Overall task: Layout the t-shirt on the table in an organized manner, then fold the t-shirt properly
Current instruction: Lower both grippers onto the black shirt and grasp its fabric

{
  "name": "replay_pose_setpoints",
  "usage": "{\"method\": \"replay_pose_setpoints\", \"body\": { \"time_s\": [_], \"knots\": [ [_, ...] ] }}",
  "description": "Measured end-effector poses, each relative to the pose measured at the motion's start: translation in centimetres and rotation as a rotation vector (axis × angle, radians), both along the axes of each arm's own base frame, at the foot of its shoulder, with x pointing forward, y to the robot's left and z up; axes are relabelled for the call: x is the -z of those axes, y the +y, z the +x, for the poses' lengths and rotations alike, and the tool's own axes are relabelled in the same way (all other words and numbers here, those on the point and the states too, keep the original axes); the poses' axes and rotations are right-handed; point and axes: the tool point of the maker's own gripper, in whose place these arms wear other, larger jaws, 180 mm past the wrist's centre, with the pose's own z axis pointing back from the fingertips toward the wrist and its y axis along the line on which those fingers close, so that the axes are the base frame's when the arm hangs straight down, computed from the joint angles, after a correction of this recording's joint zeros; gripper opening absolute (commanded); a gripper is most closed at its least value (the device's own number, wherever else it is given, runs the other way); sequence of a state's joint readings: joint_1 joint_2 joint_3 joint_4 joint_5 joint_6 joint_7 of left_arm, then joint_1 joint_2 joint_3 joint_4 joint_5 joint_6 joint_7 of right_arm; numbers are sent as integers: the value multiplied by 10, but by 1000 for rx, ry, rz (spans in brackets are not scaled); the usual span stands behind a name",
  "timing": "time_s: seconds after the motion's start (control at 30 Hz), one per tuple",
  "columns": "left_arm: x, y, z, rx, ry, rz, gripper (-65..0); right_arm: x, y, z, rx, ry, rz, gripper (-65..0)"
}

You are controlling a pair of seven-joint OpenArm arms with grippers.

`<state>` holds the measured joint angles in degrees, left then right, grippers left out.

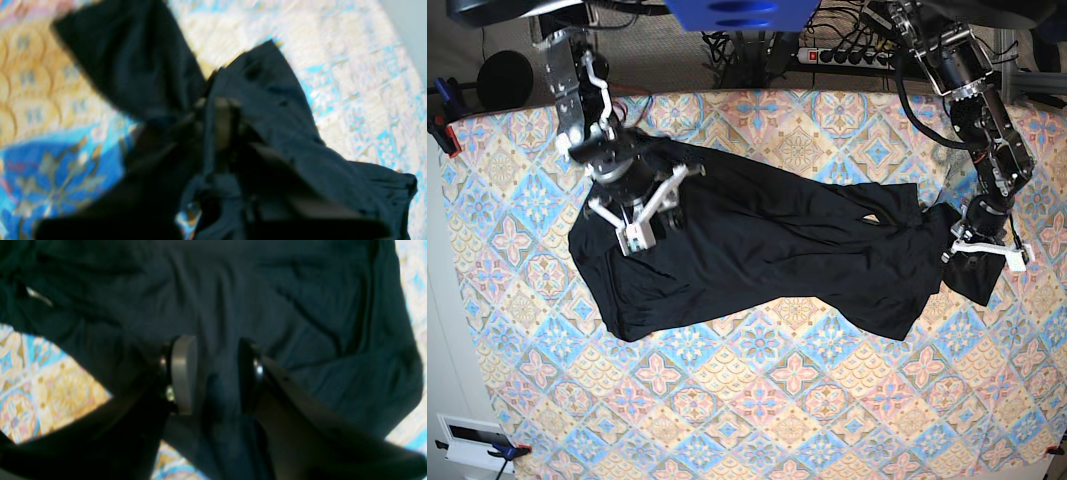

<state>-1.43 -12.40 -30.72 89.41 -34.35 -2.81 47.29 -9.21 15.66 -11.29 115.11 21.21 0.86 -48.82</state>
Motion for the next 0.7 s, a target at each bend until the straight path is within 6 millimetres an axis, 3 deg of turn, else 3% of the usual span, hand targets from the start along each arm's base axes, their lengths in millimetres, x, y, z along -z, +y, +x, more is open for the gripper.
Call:
{"method": "replay_pose_setpoints", "body": {
  "time_s": [0.13,0.17,0.23,0.3,0.47,0.6,0.7],
  "knots": [
    [-26,-45,21,143,-63,36,-647,-24,-9,53,24,-92,-15,-616],
    [-32,-58,30,175,-79,41,-648,-23,-12,62,40,-93,-19,-650],
    [-37,-77,45,233,-89,60,-648,-11,-17,74,65,-59,-22,-647],
    [-28,-90,56,269,-65,58,-650,9,-18,80,68,12,-27,-650],
    [21,-91,65,270,105,76,-650,32,-39,111,127,73,-54,-650],
    [15,-90,75,270,91,96,-650,76,-42,95,91,229,-111,-650],
    [36,-87,56,261,224,82,-650,98,-42,90,80,299,-128,-650]
  ]
}}
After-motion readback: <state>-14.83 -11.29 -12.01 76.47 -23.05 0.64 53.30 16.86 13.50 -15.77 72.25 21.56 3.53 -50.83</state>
